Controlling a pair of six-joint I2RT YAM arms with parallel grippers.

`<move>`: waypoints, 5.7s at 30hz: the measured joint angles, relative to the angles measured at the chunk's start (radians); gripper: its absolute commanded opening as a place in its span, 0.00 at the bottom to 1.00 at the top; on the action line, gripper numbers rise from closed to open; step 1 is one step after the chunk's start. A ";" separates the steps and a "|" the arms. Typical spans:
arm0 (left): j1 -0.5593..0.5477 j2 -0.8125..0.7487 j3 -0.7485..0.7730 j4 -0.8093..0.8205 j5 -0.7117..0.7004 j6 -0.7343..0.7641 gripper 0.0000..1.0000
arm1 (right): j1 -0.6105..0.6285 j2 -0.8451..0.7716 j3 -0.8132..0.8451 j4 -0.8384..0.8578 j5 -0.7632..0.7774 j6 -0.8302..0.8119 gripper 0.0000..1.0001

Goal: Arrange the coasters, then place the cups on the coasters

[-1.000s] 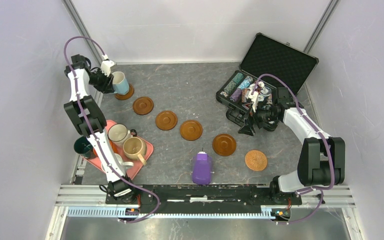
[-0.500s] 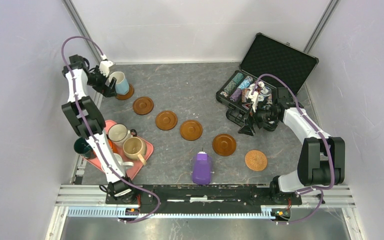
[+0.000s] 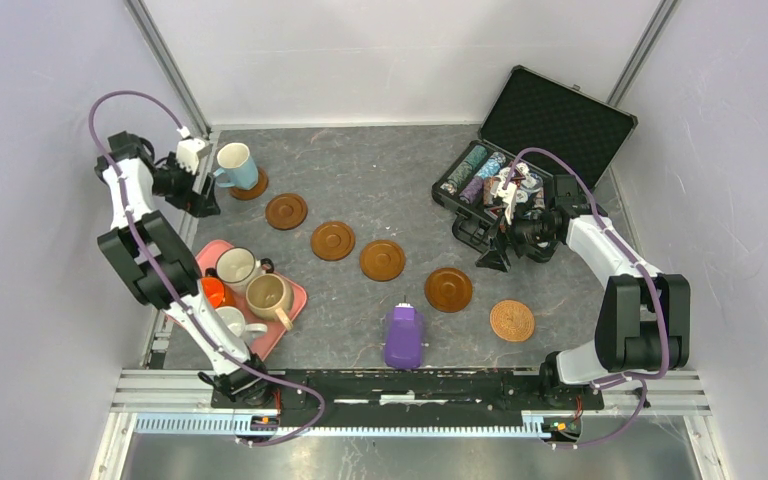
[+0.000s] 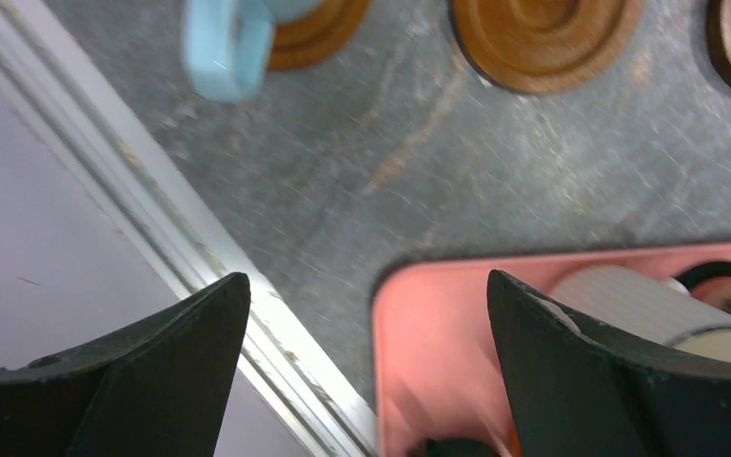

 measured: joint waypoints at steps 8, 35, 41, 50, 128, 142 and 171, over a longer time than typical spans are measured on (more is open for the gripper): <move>0.025 -0.175 -0.243 0.016 -0.055 -0.007 1.00 | 0.000 -0.006 0.000 0.000 -0.003 -0.002 0.98; 0.178 -0.319 -0.492 0.056 -0.364 -0.132 0.62 | 0.000 -0.013 -0.002 -0.027 -0.046 -0.017 0.98; 0.177 -0.269 -0.500 0.064 -0.365 -0.134 0.40 | 0.000 -0.013 -0.002 -0.032 -0.048 -0.018 0.98; 0.123 -0.253 -0.502 0.071 -0.362 -0.127 0.21 | 0.000 -0.013 -0.002 -0.035 -0.048 -0.025 0.98; 0.059 -0.665 -0.782 0.169 -0.691 -1.369 1.00 | 0.000 -0.006 0.014 -0.103 -0.059 -0.044 0.98; 0.059 -0.659 -0.811 0.258 -0.656 -1.376 1.00 | 0.000 0.002 0.014 -0.106 -0.059 -0.054 0.98; 0.070 -0.554 -0.802 0.273 -0.679 -1.236 1.00 | 0.000 0.006 0.023 -0.121 -0.059 -0.061 0.98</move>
